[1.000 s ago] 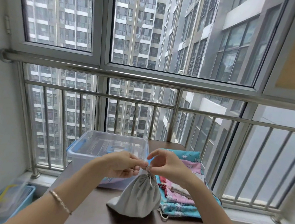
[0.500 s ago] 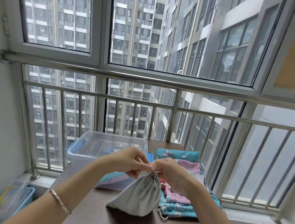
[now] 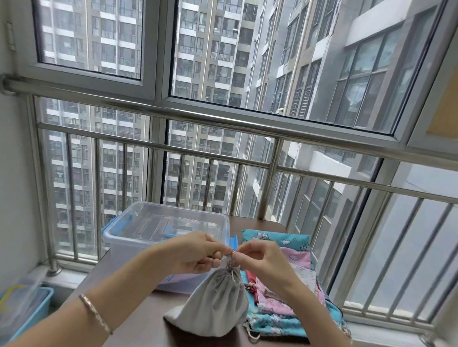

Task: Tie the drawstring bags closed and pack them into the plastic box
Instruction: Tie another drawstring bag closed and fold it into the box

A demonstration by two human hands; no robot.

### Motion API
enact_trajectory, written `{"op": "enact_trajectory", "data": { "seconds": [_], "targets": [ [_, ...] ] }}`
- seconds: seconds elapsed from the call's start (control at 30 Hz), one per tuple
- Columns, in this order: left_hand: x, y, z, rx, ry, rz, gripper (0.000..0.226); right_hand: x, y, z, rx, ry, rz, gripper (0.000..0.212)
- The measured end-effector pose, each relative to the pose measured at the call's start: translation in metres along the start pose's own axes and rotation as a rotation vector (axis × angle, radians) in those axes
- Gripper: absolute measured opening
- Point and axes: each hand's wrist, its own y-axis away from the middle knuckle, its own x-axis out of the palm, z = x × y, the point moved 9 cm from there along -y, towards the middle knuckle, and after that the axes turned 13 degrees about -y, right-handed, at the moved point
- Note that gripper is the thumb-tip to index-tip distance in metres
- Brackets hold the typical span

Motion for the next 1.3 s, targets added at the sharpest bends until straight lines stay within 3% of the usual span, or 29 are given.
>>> {"op": "enact_trajectory", "data": {
  "seconds": [0.07,0.27,0.57,0.63,0.7,0.77,0.87,0.97,1.13,1.3],
  "targets": [
    [0.0,0.0,0.0,0.003,-0.007,-0.001,0.02,0.001,0.001,0.002,-0.023,-0.006,0.003,0.015],
    [-0.017,0.006,-0.009,0.05,-0.17,-0.092,0.019,-0.002,0.001,-0.011,0.013,0.001,0.042,0.009],
    [-0.054,0.012,0.003,0.001,-0.088,-0.143,0.023,-0.025,0.009,-0.037,0.077,0.244,0.057,0.019],
    [-0.052,0.009,0.003,0.01,-0.062,-0.145,0.021,-0.017,0.01,-0.032,0.102,0.221,0.068,0.034],
    [-0.05,0.007,0.0,0.031,-0.043,-0.137,0.019,0.004,0.013,-0.029,0.169,0.138,0.175,0.062],
    [-0.048,0.007,-0.005,0.049,-0.035,-0.132,0.017,0.028,0.014,-0.027,0.184,0.204,0.294,0.073],
    [-0.051,0.008,-0.01,0.08,-0.031,-0.153,0.019,0.046,0.008,-0.021,0.118,0.345,0.351,0.045],
    [-0.055,0.013,-0.005,0.063,-0.07,-0.155,0.031,0.043,-0.003,-0.004,0.076,0.286,0.313,0.021],
    [-0.054,0.019,0.015,-0.11,-0.192,-0.064,0.062,0.028,-0.036,0.043,0.039,0.031,0.291,0.016],
    [-0.043,0.019,0.037,-0.315,-0.372,0.173,0.103,0.009,-0.081,0.088,-0.011,-0.235,0.2,0.02]
  ]
}}
